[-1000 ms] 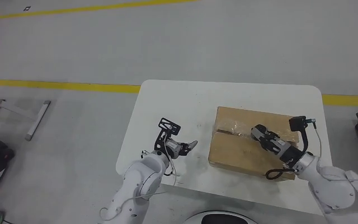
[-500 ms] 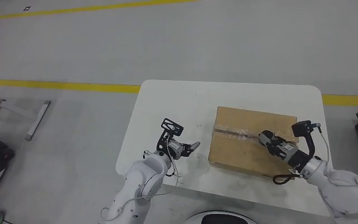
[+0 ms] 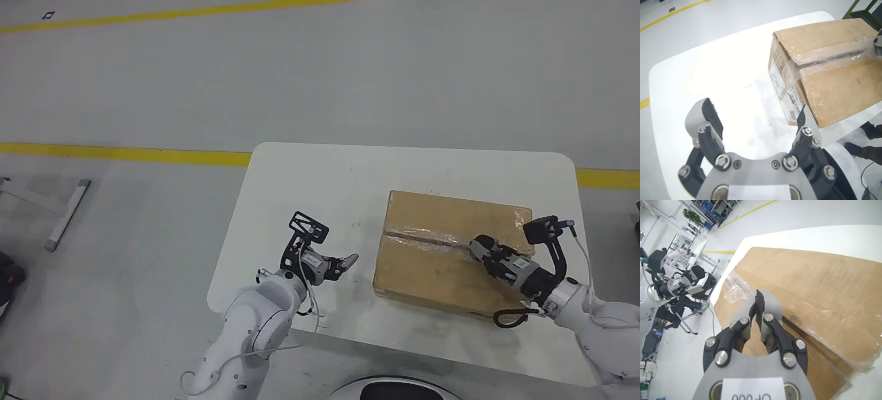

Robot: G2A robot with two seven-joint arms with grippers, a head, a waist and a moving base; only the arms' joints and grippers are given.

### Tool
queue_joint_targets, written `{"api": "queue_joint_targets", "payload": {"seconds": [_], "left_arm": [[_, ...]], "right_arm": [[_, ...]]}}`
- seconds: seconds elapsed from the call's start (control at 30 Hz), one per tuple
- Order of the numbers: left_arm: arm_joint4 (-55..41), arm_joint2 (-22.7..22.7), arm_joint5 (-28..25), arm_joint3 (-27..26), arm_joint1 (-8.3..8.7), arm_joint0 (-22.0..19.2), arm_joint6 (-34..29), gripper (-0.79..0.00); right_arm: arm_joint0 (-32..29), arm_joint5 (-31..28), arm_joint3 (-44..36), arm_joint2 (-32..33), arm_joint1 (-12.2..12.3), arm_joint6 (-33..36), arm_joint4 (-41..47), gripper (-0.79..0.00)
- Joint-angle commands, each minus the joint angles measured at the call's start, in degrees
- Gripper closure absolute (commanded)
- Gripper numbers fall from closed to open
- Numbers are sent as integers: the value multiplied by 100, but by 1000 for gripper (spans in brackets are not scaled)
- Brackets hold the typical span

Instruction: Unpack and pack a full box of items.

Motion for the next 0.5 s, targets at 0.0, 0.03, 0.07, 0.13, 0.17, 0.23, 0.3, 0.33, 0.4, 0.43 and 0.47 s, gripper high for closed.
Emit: {"api": "queue_joint_targets", "payload": {"seconds": [0.0,0.03,0.07,0.13,0.17,0.23,0.3,0.33,0.4,0.43,0.47], "left_arm": [[-3,-2,0,-2,1,-2,-2,-785],[-4,-4,0,-5,1,-2,-6,-785],[-3,-9,2,-10,2,-2,0,-785],[-3,-14,9,-21,3,4,-1,-785],[-3,-15,4,-28,4,5,-5,-785],[8,-19,-6,-41,6,0,-11,-785],[7,-14,-11,-55,6,-6,-18,-785],[16,-9,-16,-60,7,-11,-25,-785],[28,1,-30,-71,7,-17,-42,-785],[28,1,-30,-71,7,-17,-42,-785],[28,1,-30,-71,7,-17,-42,-785]], "right_arm": [[20,21,46,-28,1,-6,-31,0],[29,35,72,-40,2,-8,-41,0],[38,45,99,-48,3,-5,-57,0],[54,53,133,-61,6,-6,-78,0],[61,57,143,-64,8,-5,-92,0],[73,65,169,-64,10,-18,-98,0],[84,70,199,-67,13,-29,-113,0],[90,70,218,-73,14,-36,-125,0],[100,71,255,-96,15,-52,-140,0],[108,73,272,-111,15,-54,-147,0],[119,75,286,-124,16,-59,-156,0]]}}
